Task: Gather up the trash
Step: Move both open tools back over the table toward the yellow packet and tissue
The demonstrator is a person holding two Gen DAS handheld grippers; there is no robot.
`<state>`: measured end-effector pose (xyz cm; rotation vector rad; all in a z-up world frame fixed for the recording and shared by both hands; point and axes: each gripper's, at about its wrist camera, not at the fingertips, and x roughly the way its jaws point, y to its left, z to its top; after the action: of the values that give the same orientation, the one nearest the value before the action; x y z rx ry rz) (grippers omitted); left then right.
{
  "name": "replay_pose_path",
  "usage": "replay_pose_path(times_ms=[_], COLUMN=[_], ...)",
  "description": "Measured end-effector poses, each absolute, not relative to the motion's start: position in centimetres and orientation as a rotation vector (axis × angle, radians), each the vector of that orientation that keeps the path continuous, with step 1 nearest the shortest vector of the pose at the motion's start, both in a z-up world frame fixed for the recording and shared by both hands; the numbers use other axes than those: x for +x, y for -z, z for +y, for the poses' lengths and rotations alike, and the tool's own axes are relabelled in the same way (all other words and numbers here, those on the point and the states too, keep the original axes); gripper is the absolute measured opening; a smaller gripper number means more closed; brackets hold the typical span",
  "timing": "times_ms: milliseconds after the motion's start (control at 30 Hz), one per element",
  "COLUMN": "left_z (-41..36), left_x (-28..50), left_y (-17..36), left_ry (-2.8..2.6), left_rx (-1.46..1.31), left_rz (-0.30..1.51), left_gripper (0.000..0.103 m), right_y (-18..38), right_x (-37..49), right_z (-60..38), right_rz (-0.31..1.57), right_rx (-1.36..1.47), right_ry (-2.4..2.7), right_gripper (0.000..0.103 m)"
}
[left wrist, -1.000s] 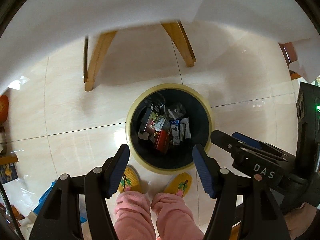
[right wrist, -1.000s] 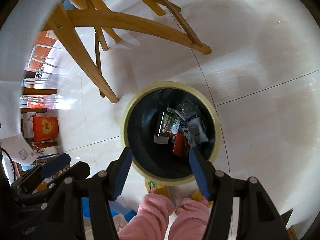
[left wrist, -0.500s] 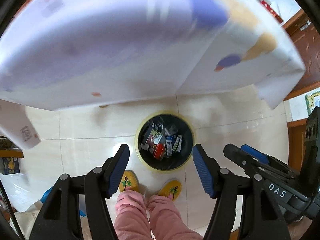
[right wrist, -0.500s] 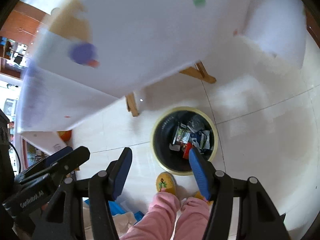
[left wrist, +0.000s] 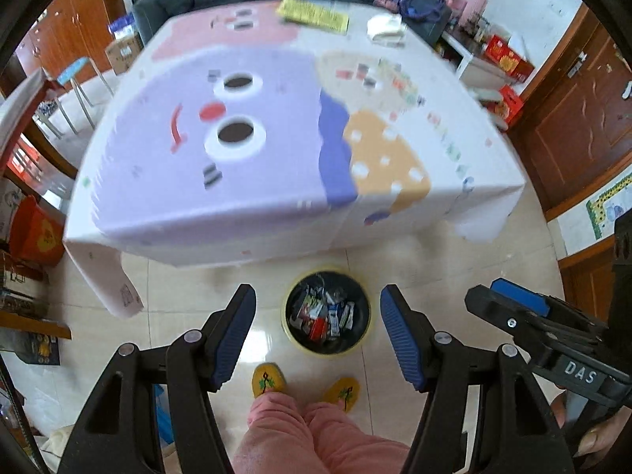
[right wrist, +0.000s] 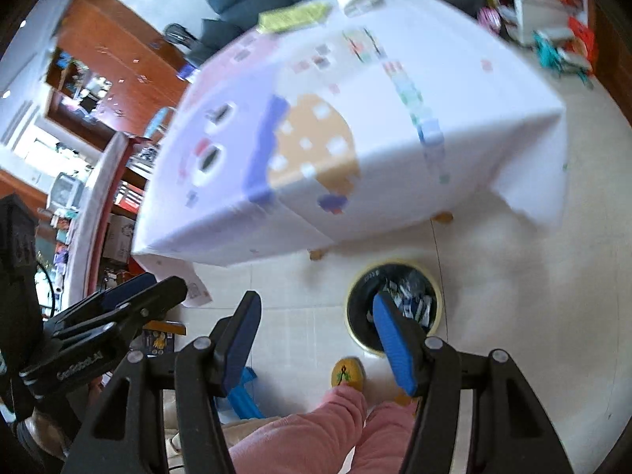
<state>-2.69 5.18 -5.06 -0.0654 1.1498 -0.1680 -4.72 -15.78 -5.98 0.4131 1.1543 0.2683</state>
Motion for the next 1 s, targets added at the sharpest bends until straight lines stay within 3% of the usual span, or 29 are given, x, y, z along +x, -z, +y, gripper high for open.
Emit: replay_pose_path(times_ms=[367, 500, 767, 1000], left_z=[3.9, 4.4, 5.9, 8.2], left_x=[-0.5, 1.6, 8.9, 19.9], left_y=[-4.1, -6.7, -8.1, -6.3], left_ry=[0.192, 0.205, 0.229, 0.258], left_rx=[-0.049, -0.091, -0.122, -0.062], left_rz=[0.966, 0.922, 0.895, 0.989], left_gripper=[0.065, 0.07, 0.07, 0.07], right_y=[-3.3, -5.3, -8.1, -8.9], right_x=[-3.0, -1.2, 4.3, 12.2], right_z=[-17.3, -17.9, -18.1, -17.3], right_rz=[0.939, 0.897, 0.853, 0.827], right_rx=[0.329, 0.307, 0.25, 0.289], right_ry=[-0.303, -0.299, -0.247, -0.164], right_gripper=[0.06, 0.06, 0.06, 0.06])
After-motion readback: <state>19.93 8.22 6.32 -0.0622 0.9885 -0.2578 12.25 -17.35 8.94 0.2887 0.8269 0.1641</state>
